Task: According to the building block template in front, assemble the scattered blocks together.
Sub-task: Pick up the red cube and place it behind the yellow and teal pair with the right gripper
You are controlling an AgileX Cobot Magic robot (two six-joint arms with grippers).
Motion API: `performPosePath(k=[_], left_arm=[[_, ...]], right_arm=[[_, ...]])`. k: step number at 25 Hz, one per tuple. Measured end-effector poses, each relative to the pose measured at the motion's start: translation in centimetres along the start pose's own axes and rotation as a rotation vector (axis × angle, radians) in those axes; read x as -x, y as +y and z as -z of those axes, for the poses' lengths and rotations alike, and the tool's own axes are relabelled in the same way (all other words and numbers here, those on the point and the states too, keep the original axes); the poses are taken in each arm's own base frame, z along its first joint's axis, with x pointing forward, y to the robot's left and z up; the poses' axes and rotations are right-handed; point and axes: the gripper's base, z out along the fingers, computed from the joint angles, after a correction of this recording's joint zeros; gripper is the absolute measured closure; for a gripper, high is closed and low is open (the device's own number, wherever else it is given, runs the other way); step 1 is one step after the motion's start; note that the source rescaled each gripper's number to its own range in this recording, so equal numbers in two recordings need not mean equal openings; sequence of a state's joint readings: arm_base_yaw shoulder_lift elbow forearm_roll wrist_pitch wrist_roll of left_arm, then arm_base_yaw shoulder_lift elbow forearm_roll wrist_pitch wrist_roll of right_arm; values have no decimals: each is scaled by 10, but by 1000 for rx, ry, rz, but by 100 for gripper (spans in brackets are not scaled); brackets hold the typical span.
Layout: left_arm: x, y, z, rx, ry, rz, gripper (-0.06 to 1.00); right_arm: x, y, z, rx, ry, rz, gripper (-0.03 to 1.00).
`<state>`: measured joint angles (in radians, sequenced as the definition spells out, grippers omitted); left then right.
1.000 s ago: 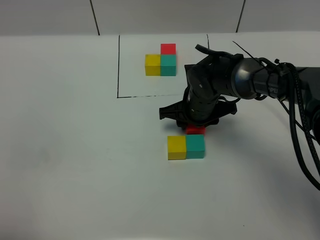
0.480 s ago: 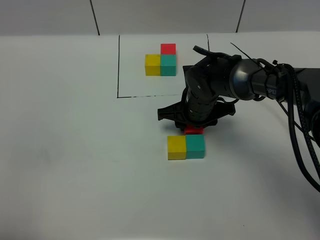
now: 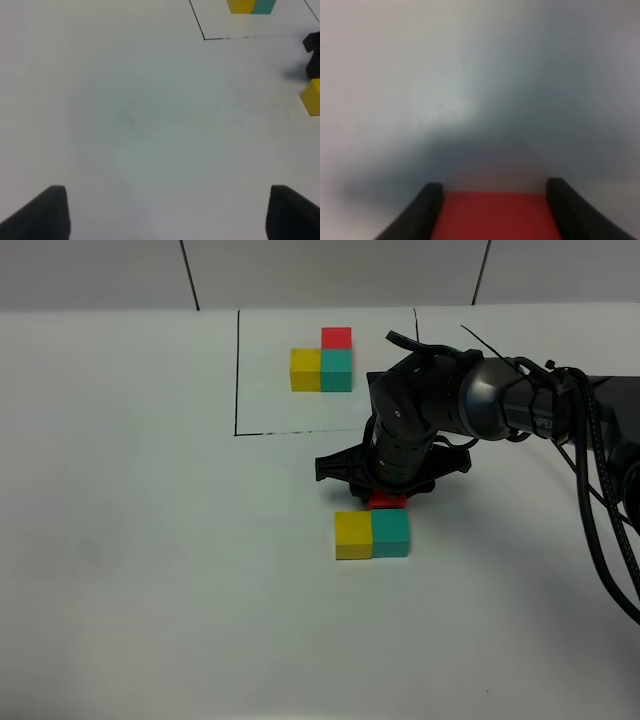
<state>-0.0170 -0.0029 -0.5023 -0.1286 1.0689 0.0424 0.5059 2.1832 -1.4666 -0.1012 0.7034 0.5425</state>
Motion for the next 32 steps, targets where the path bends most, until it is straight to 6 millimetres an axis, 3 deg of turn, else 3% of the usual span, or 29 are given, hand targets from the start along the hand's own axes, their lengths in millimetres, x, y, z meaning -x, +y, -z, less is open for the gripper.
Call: performPosePath(k=[32], left_arm=[[0, 0, 0, 0, 0, 0, 21]], right_arm=[[-3, 3, 0, -2, 18, 14, 95]])
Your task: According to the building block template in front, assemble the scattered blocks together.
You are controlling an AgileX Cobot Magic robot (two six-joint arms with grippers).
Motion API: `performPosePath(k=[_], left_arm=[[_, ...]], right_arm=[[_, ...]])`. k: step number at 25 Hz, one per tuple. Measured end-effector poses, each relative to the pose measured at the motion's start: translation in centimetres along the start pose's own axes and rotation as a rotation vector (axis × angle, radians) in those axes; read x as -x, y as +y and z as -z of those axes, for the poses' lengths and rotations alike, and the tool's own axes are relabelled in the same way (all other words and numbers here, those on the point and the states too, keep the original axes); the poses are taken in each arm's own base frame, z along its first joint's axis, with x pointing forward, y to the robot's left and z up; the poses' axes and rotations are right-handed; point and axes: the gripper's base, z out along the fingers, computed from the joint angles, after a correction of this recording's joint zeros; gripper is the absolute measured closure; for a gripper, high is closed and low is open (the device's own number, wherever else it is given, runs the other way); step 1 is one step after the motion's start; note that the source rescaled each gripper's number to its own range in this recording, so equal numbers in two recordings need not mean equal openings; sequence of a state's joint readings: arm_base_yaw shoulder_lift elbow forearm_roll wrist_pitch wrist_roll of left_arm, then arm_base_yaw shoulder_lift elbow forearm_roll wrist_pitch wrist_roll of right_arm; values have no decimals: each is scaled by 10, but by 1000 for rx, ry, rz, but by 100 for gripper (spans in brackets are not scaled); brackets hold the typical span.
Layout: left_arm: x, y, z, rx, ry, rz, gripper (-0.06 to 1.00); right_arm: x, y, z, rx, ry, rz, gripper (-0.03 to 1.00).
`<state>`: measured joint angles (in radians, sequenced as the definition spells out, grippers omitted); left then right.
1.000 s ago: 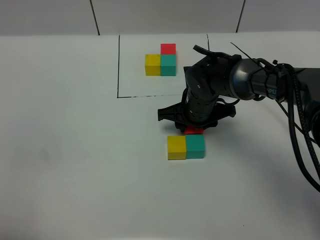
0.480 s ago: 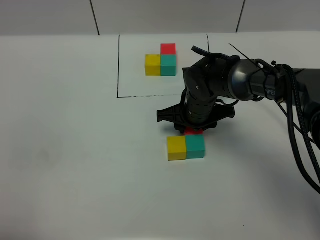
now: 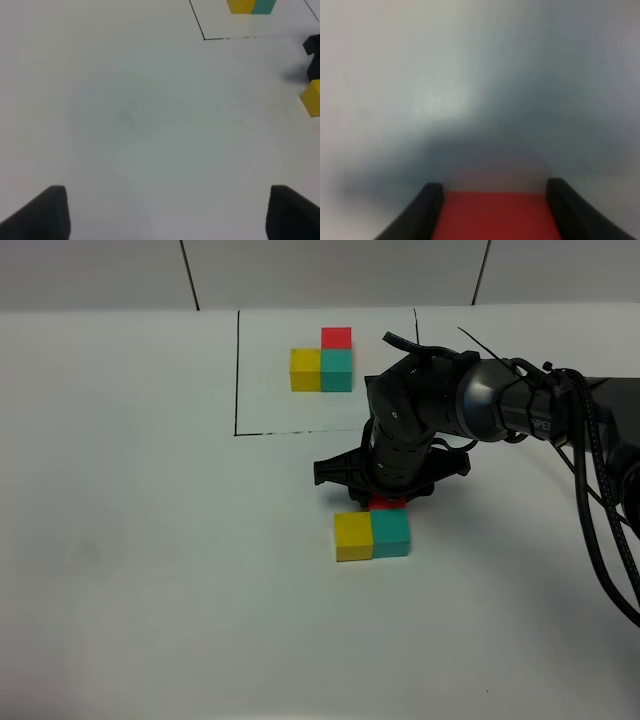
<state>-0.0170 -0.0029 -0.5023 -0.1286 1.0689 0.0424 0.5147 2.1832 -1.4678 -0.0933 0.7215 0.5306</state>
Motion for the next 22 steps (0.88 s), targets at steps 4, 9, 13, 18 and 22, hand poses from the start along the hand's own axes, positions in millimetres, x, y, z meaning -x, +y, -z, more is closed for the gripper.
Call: performPosePath(k=[4, 9, 13, 18, 22], left_arm=[[0, 0, 0, 0, 0, 0, 21], [0, 0, 0, 0, 0, 0, 21], [0, 0, 0, 0, 0, 0, 21], [0, 0, 0, 0, 0, 0, 21], [0, 0, 0, 0, 0, 0, 21]], right_arm=[[0, 0, 0, 0, 0, 7, 95], [1, 1, 0, 8, -9, 14, 86], [1, 5, 0, 27, -20, 43, 51], [2, 7, 0, 38, -43, 101, 8], [5, 7, 4, 49, -71, 148, -3]])
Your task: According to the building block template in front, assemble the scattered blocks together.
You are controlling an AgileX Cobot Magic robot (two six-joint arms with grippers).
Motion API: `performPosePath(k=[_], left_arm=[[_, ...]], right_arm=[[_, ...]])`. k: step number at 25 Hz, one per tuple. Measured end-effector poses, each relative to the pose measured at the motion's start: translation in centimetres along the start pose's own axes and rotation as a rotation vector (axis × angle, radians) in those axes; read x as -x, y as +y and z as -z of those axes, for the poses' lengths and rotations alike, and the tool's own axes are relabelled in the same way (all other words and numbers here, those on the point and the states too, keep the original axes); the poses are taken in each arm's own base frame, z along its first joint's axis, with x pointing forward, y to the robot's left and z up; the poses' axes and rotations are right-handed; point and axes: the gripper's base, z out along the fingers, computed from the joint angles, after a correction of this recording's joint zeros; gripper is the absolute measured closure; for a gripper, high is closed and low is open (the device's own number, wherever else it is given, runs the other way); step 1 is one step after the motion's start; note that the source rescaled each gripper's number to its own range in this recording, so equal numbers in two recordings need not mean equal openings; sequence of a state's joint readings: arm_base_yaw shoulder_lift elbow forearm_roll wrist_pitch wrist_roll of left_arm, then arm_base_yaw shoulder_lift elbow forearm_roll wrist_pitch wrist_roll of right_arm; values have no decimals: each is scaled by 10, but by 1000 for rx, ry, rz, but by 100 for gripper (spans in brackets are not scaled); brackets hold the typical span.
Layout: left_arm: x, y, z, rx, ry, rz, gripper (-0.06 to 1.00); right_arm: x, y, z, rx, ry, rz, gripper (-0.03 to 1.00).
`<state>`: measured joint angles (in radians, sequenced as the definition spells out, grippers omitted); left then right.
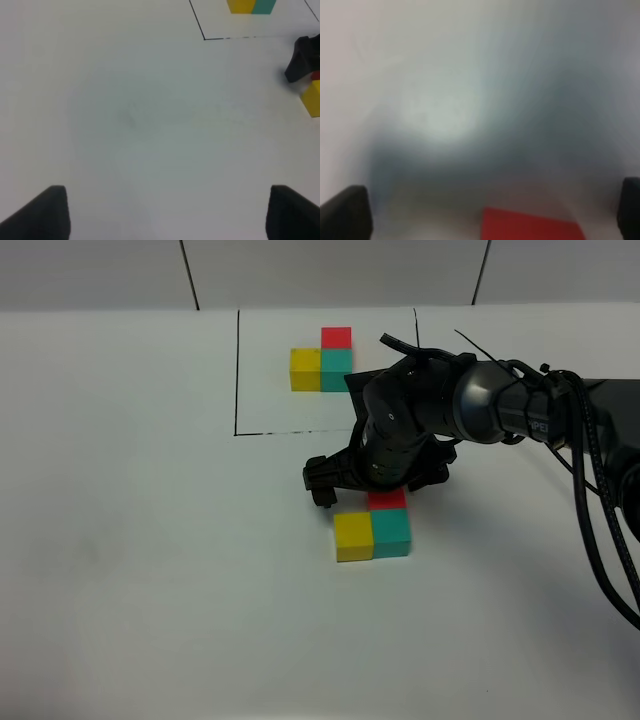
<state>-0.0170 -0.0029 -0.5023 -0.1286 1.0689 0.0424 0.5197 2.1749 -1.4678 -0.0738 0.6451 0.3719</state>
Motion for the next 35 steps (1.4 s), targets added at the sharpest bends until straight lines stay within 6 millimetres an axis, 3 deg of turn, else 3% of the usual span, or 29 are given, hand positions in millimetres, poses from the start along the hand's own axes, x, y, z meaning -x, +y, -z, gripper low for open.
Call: performPosePath(k=[7, 12, 15, 18, 21, 24, 28, 35], left_arm=[[0, 0, 0, 0, 0, 0, 21], [0, 0, 0, 0, 0, 0, 21], [0, 0, 0, 0, 0, 0, 21], [0, 0, 0, 0, 0, 0, 21], [0, 0, 0, 0, 0, 0, 21], [0, 0, 0, 0, 0, 0, 21], [0, 0, 0, 0, 0, 0, 21], [0, 0, 0, 0, 0, 0, 21]], right_arm=[[14, -13, 30, 9, -81, 20, -3], [24, -30, 63, 5, -152, 31, -3], [31, -62, 81, -23, -173, -12, -3], [32, -112, 90, -74, -166, -71, -3], [18, -157, 97, -110, -145, -115, -3], [-1, -179, 113, -127, -153, -121, -3], [-28, -184, 146, -133, -207, -130, -3], [-81, -171, 203, -137, -316, -128, -3]])
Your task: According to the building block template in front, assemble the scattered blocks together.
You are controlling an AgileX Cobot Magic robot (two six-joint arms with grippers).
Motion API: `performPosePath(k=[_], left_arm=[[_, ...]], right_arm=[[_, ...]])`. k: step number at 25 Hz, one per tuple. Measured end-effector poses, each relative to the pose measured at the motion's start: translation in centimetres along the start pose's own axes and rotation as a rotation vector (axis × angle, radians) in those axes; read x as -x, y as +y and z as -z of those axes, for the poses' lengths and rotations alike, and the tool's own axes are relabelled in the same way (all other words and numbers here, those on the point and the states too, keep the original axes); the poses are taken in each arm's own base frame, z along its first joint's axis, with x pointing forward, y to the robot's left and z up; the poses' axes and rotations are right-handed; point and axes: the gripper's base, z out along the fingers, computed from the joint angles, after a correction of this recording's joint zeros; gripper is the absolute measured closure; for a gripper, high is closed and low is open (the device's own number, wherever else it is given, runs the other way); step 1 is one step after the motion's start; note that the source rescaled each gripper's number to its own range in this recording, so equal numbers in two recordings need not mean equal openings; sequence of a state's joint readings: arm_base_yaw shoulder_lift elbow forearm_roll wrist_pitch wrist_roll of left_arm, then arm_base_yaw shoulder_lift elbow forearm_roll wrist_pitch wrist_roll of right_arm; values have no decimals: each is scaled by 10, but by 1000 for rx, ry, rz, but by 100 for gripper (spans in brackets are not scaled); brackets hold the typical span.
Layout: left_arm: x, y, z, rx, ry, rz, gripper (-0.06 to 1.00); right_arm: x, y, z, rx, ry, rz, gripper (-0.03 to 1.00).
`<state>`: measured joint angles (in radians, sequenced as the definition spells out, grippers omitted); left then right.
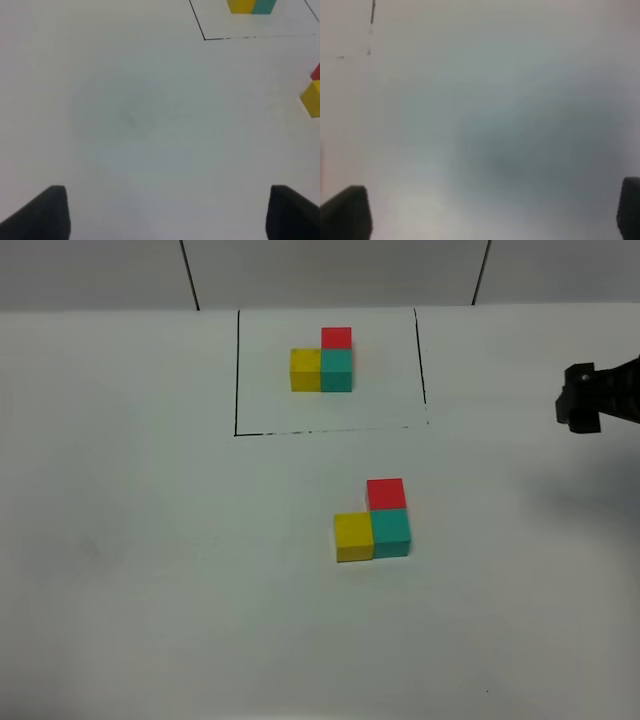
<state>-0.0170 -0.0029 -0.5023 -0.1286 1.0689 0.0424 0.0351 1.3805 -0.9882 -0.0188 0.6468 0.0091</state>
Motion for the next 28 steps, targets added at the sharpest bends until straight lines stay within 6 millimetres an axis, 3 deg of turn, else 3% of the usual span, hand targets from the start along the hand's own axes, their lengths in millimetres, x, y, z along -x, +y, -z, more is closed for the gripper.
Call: performPosePath(k=[12, 19, 28], left_arm=[[0, 0, 0, 0, 0, 0, 21], [0, 0, 0, 0, 0, 0, 21], [0, 0, 0, 0, 0, 0, 21]], right_arm=[[-93, 3, 100, 48, -167, -64, -3], [-151, 5, 123, 61, -187, -67, -3], [-197, 5, 151, 71, -336, -63, -2]])
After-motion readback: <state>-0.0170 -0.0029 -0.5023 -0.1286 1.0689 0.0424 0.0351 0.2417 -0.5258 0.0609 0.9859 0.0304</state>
